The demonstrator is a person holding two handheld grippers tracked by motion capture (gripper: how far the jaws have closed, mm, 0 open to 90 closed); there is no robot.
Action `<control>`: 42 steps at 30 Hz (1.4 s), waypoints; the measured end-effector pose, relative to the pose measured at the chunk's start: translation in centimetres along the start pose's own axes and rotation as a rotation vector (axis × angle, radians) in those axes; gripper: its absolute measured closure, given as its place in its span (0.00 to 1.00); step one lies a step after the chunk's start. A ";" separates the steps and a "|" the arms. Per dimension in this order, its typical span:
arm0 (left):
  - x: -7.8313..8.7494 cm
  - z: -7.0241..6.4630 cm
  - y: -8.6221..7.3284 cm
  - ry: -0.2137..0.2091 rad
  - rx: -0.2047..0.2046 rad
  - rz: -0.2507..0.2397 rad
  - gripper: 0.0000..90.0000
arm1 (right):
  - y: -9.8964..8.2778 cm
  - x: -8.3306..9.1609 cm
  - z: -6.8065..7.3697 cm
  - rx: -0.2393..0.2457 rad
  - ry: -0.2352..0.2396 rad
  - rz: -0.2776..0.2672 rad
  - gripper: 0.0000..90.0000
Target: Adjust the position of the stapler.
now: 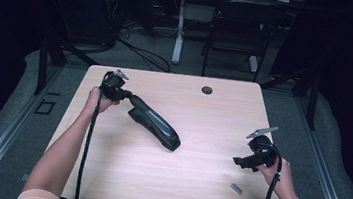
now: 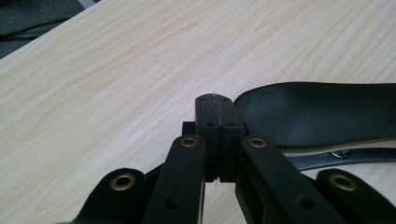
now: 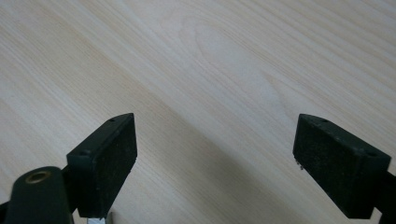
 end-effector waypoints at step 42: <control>1.2 -14.0 -0.7 -0.015 0.224 -0.001 1.00 | 8.3 -7.0 9.1 0.079 0.073 -0.012 0.97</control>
Point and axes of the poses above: each handheld gripper's, and its own axes: x roughly backward along the jaws, y roughly out of its top, z roughly to its left, the point moved 4 cm from there along -x, roughly forward along the jaws, and after that the axes turned 6 degrees about y, right-handed, at the moved point
